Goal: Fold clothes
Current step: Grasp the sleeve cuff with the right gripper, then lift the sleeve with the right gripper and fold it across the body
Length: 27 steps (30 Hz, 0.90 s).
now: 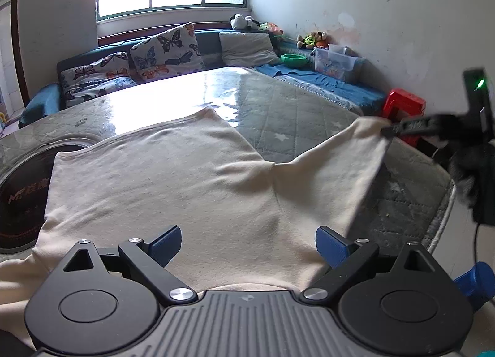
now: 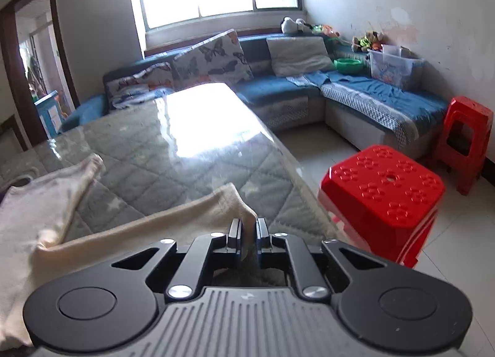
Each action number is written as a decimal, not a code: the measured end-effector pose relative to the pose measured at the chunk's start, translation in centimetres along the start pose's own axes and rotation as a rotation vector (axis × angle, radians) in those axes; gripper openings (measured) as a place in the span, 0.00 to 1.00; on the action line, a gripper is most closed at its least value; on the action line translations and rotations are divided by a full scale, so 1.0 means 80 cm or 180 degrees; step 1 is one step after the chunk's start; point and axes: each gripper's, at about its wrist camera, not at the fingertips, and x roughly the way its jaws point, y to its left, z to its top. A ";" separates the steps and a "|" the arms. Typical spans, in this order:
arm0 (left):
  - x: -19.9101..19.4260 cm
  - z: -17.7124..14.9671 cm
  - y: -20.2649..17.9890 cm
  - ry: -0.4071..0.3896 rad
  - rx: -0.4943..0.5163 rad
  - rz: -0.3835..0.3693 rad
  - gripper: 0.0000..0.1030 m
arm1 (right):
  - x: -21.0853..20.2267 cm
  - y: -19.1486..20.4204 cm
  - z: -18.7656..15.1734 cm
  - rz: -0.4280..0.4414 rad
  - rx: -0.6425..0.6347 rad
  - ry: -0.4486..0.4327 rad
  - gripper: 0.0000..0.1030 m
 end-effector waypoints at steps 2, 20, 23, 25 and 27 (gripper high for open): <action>0.006 -0.002 -0.003 0.0019 0.0040 0.0039 0.93 | -0.016 0.001 0.011 0.0081 -0.0003 -0.0110 0.07; -0.011 -0.016 0.001 -0.0084 0.0042 0.0024 0.93 | -0.103 0.064 0.077 0.0606 -0.0326 -0.0530 0.07; -0.021 -0.021 0.012 -0.0125 -0.0039 0.0057 0.93 | -0.116 0.089 0.087 0.0740 -0.0464 -0.0568 0.07; -0.030 -0.025 0.020 -0.0165 -0.0088 0.0079 0.93 | -0.124 0.110 0.092 0.0831 -0.0589 -0.0597 0.07; -0.038 -0.029 0.029 -0.0199 -0.0149 0.0115 0.93 | -0.127 0.131 0.095 0.0918 -0.0697 -0.0601 0.07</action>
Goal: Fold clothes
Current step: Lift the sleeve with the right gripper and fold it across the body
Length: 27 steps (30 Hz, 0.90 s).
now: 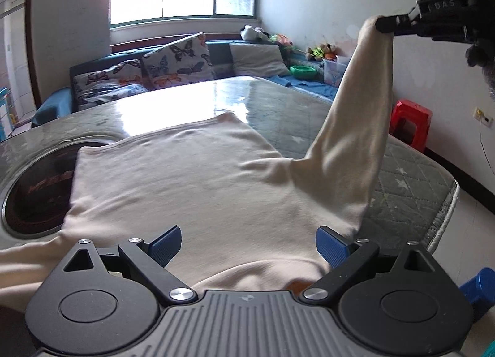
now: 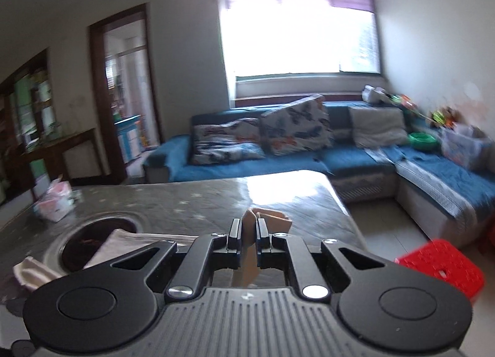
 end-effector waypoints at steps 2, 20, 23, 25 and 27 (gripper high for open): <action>-0.007 -0.004 0.010 -0.0030 -0.0061 0.0041 0.93 | 0.008 0.030 0.008 0.0144 -0.0153 0.0016 0.07; -0.062 -0.049 0.082 -0.0106 -0.0563 0.0396 0.93 | 0.102 0.228 -0.044 0.1134 -0.0836 0.0658 0.07; -0.063 -0.052 0.086 -0.0087 -0.0613 0.0436 0.93 | 0.112 0.240 -0.062 0.1256 -0.0863 0.0801 0.08; -0.064 -0.053 0.088 -0.0081 -0.0632 0.0448 0.93 | 0.116 0.247 -0.072 0.1315 -0.0886 0.0879 0.08; -0.065 -0.052 0.090 -0.0084 -0.0638 0.0454 0.93 | 0.118 0.252 -0.078 0.1354 -0.0915 0.0926 0.15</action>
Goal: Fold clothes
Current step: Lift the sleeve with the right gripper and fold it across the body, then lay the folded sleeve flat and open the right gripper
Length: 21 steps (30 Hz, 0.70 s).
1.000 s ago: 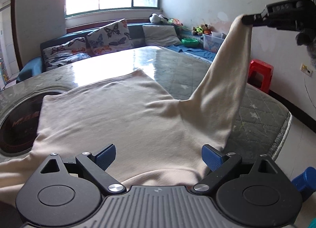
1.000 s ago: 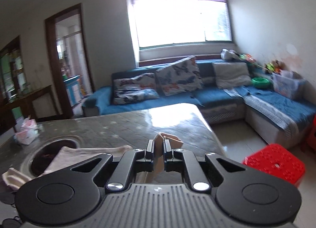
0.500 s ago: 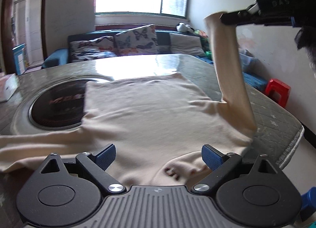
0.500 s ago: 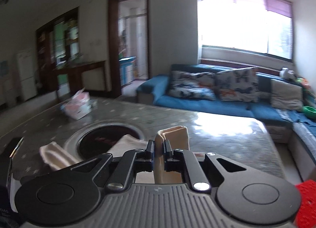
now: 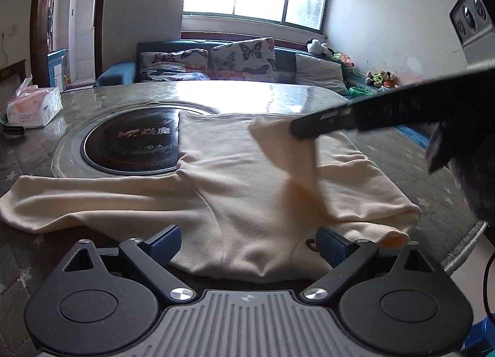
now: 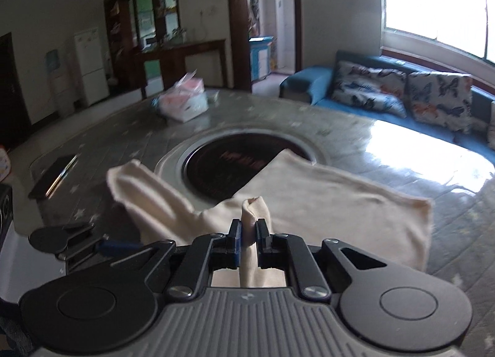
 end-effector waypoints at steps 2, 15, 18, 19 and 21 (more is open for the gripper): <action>-0.001 0.002 0.000 -0.0005 -0.0001 0.0002 0.93 | 0.001 0.003 -0.001 0.0040 -0.0025 0.0021 0.15; 0.006 0.024 -0.013 -0.0094 0.0021 -0.0095 0.93 | -0.039 -0.064 -0.054 -0.0360 0.0143 0.0313 0.15; 0.012 0.027 -0.021 -0.0082 0.0062 -0.0123 0.93 | -0.041 -0.082 -0.082 -0.0433 0.0270 0.0448 0.15; 0.014 0.028 -0.022 -0.0071 0.0067 -0.0119 0.93 | -0.041 -0.087 -0.091 -0.0453 0.0316 0.0493 0.15; 0.017 0.028 -0.023 -0.0054 0.0063 -0.0097 0.93 | -0.040 -0.096 -0.104 -0.0487 0.0373 0.0556 0.15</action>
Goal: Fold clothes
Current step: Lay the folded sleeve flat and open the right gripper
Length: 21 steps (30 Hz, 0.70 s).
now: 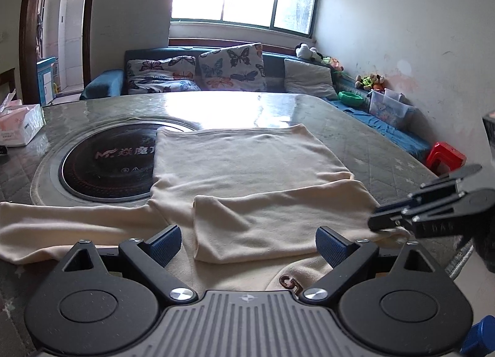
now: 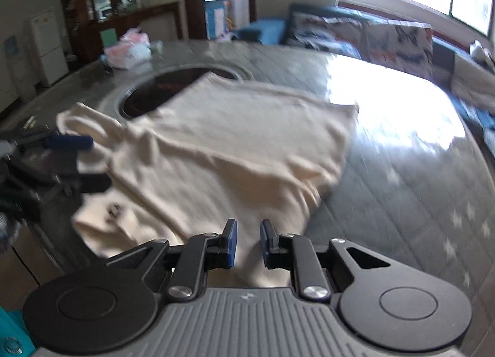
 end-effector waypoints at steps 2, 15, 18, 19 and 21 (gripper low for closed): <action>0.001 0.000 0.003 0.0006 -0.0021 0.0039 0.93 | -0.002 -0.009 -0.006 0.0029 0.0045 -0.0004 0.16; 0.008 -0.011 0.039 0.0191 -0.0192 0.0322 0.93 | 0.030 -0.030 0.044 -0.0031 -0.0090 -0.0265 0.16; 0.012 -0.014 0.044 0.0232 -0.0206 0.0352 0.93 | 0.041 -0.036 0.039 -0.0164 -0.0094 -0.0173 0.16; 0.013 -0.014 0.046 0.0246 -0.0221 0.0357 0.93 | 0.040 -0.040 0.036 -0.0179 -0.0073 -0.0168 0.16; 0.016 -0.015 0.049 0.0269 -0.0233 0.0371 0.93 | 0.037 -0.045 0.033 -0.0160 -0.0053 -0.0175 0.16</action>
